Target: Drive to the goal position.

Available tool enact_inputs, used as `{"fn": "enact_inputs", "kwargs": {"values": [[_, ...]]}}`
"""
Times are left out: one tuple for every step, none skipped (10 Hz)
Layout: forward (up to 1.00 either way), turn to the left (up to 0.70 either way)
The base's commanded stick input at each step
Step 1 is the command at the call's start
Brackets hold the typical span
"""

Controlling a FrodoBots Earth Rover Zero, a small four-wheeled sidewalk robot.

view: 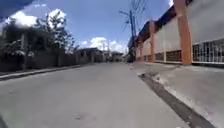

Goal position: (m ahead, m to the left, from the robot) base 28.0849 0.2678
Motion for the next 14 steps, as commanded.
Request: {"fn": "enact_inputs", "kwargs": {"values": [[0.85, -0.34], [0.85, -0.34], [0.85, -0.34], [0.85, -0.29], [0.85, 0.0], [0.85, 0.0], [0.85, 0.01], [0.85, 0.1], [0.85, 0.03], [0.85, 0.04], [0.85, 0.1], [0.85, 0.16], [0.85, 0.12], [0.85, 0.0]]}}
